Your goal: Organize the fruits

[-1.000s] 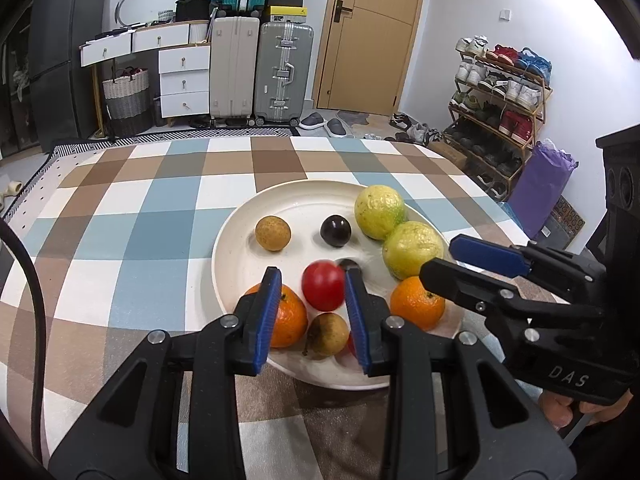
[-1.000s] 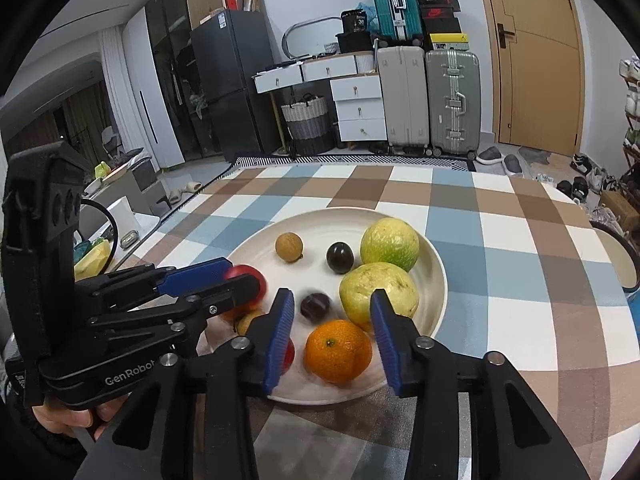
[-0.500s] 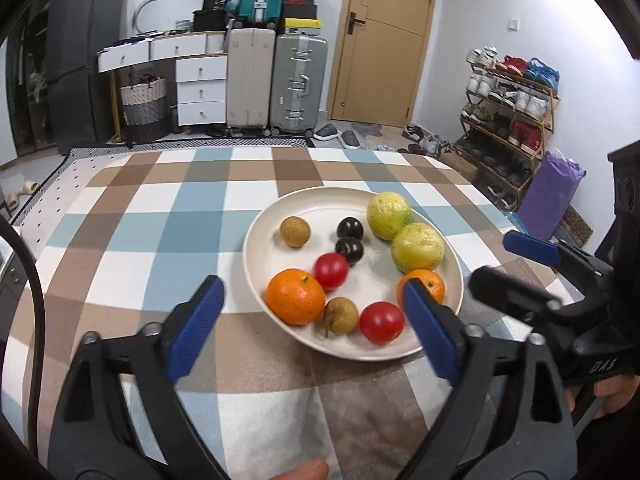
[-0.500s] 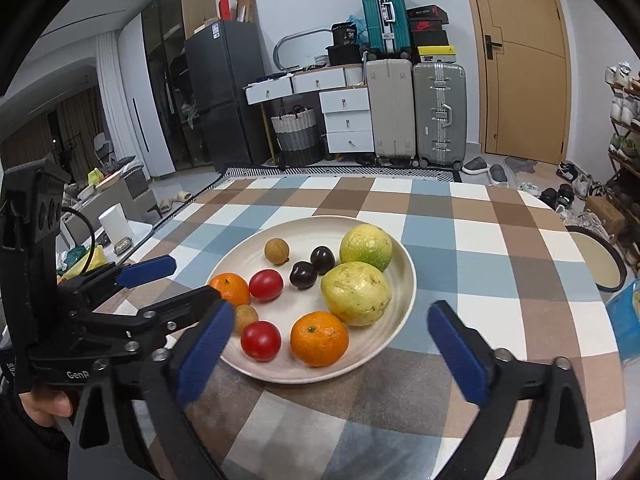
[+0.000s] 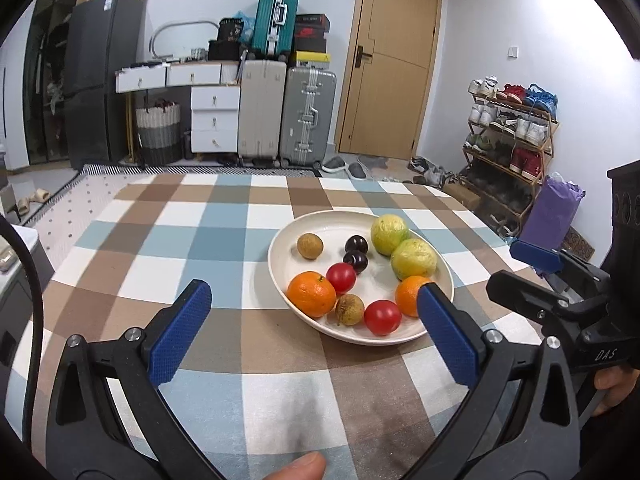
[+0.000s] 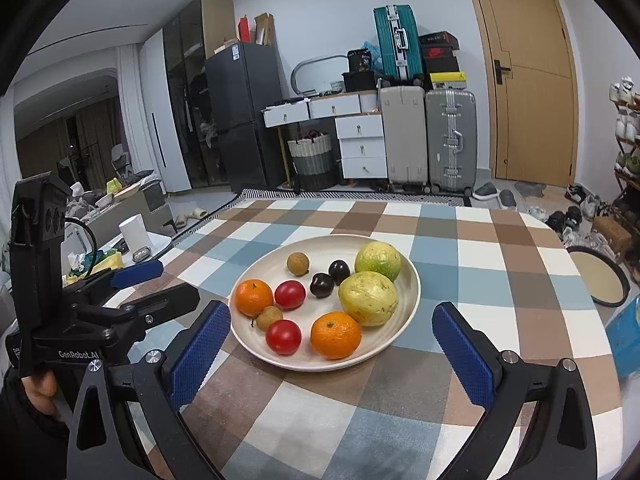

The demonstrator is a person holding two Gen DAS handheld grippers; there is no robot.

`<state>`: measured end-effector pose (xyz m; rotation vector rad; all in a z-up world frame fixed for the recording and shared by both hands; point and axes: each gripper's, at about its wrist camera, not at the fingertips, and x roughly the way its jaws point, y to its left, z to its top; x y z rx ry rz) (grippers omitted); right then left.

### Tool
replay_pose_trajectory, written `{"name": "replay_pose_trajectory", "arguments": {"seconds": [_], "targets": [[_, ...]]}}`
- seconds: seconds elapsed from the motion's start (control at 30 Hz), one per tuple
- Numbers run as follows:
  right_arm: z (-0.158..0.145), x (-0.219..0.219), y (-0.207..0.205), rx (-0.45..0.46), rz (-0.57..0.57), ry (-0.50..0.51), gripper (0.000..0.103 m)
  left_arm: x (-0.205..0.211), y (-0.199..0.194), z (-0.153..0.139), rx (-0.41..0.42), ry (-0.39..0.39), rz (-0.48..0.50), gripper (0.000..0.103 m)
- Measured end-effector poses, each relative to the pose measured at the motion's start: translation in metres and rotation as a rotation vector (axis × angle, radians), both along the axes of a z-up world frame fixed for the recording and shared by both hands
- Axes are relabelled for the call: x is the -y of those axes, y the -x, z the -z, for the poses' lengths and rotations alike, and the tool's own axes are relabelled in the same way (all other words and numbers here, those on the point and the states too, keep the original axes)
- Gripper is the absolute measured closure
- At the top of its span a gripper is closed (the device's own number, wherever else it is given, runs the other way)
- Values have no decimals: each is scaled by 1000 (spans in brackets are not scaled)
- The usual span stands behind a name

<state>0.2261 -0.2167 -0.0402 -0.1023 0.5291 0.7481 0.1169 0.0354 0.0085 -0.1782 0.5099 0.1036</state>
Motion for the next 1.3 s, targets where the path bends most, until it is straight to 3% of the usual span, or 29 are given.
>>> {"name": "replay_pose_trajectory", "arguments": {"seconds": [0.53, 1.3], "targets": [[4, 7, 13, 63, -8, -27, 0, 5, 15, 4, 47, -13, -18, 0], [2, 7, 23, 112, 1, -22, 0, 7, 14, 3, 47, -20, -20, 0]]}}
